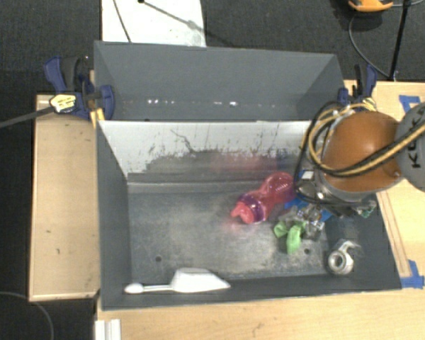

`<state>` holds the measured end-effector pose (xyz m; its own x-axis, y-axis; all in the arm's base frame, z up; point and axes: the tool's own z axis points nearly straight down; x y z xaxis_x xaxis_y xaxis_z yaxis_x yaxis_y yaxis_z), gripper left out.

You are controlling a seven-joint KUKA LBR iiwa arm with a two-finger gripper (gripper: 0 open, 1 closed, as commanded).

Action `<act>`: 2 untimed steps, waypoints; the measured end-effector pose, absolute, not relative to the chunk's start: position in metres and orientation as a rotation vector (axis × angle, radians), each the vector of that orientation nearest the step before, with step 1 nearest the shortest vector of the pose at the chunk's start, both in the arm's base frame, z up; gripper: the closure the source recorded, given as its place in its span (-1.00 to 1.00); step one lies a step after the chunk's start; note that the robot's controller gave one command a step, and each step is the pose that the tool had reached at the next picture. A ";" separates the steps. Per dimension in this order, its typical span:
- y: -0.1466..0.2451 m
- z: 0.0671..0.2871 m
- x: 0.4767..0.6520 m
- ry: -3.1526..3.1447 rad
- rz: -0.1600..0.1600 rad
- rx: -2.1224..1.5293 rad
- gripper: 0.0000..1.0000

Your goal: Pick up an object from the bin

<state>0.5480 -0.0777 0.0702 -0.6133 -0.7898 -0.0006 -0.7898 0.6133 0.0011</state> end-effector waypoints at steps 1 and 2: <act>-0.077 0.075 0.546 2.826 0.007 -1.381 1.00; -0.077 0.097 0.546 2.828 0.010 -1.381 1.00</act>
Offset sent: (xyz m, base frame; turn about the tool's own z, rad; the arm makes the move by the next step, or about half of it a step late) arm 0.0001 -0.0001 0.0372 0.0000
